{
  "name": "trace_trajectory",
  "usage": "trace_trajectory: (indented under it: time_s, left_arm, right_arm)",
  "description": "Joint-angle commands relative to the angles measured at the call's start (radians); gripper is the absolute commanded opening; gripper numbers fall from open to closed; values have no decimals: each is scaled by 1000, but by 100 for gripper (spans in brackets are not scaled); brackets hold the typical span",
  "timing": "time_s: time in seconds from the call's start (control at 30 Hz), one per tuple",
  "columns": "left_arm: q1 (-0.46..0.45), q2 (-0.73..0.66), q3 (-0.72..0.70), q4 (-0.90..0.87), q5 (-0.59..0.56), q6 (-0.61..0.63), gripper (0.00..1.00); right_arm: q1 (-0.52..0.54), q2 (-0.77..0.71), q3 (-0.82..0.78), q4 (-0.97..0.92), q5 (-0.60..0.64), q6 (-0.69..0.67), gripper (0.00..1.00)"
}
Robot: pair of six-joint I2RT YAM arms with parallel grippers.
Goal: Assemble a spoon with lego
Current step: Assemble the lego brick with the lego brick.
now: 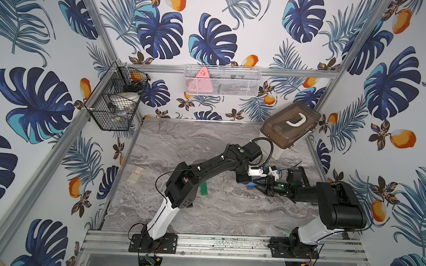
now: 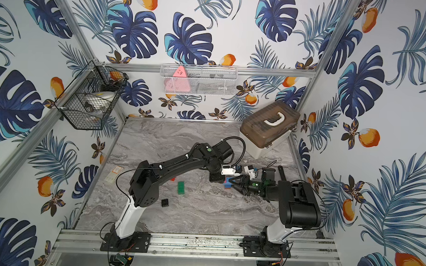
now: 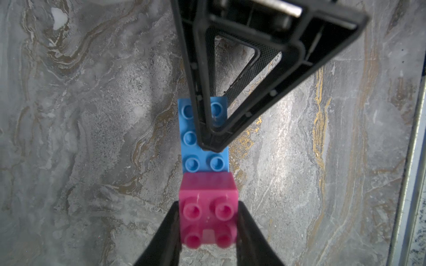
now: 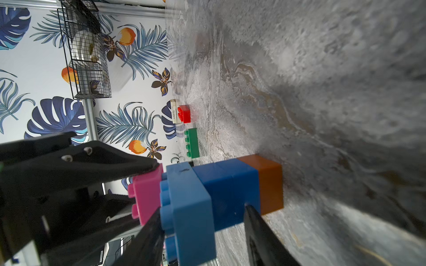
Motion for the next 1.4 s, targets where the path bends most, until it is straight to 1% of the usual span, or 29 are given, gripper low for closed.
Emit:
trace_trajectory:
  time_s: [0.0, 0.17, 0.27, 0.4, 0.5, 0.63, 0.7, 0.93, 1.37]
  left_arm:
    - [-7, 7, 12, -68, 32, 48, 20]
    - [-7, 38, 51, -97, 9, 31, 20]
    - [-7, 59, 96, -128, -9, 1, 21]
    - [-10, 63, 119, -140, -46, -32, 21]
    - [-19, 35, 89, -110, -68, -33, 20]
    - [-28, -27, 16, -44, -63, -1, 20]
    - [-30, -44, 3, -27, -68, 11, 20]
    - [-30, -8, 50, -54, -73, 9, 20]
    - [-25, -7, 12, -35, -69, 8, 19]
  right_arm:
    - [2, 6, 1, -47, 36, -2, 55]
    - [2, 7, 2, -47, 36, -2, 55]
    - [2, 8, 1, -45, 35, 0, 55]
    - [2, 7, 1, -44, 35, 0, 55]
    - [2, 5, 0, -42, 36, 2, 54]
    - [3, 7, 0, -40, 34, 3, 55]
    - [3, 6, 0, -38, 34, 4, 55]
    - [3, 1, 0, -41, 34, 3, 54]
    - [3, 2, 0, -38, 31, 4, 54]
